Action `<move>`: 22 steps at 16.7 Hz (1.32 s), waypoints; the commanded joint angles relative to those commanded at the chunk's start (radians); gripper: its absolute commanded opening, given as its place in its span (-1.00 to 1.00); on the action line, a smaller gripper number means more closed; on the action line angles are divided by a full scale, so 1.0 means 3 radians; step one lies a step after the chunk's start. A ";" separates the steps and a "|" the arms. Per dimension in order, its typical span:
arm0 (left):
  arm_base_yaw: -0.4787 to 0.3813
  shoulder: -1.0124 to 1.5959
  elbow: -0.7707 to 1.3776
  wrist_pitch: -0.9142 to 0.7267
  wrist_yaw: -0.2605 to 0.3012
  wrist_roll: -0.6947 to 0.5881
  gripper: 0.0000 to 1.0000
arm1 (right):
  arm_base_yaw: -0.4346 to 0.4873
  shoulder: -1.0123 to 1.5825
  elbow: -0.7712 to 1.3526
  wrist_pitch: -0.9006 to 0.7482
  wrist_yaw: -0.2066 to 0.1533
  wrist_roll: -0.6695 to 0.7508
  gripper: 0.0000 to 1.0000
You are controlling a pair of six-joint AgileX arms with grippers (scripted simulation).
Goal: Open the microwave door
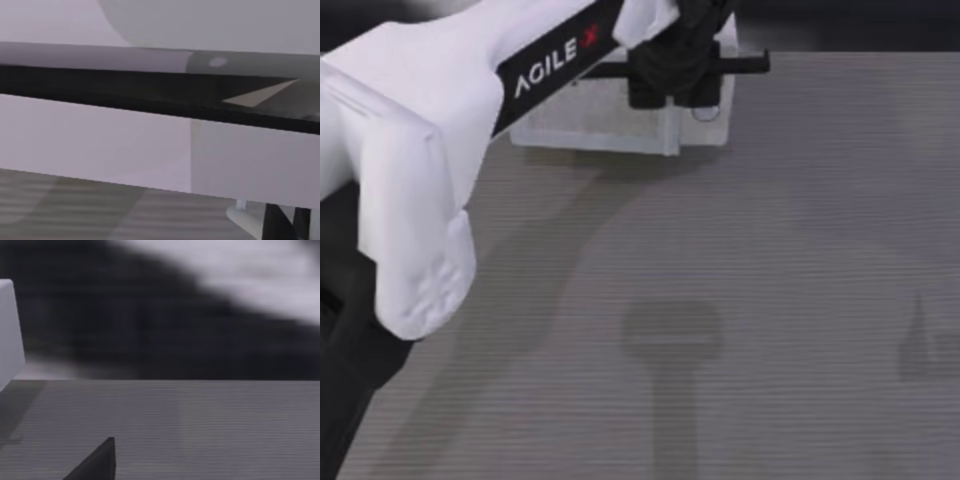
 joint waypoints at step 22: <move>0.0010 -0.0347 -0.0633 0.0341 0.0112 0.0238 -1.00 | 0.0000 0.0000 0.0000 0.0000 0.0000 0.0000 1.00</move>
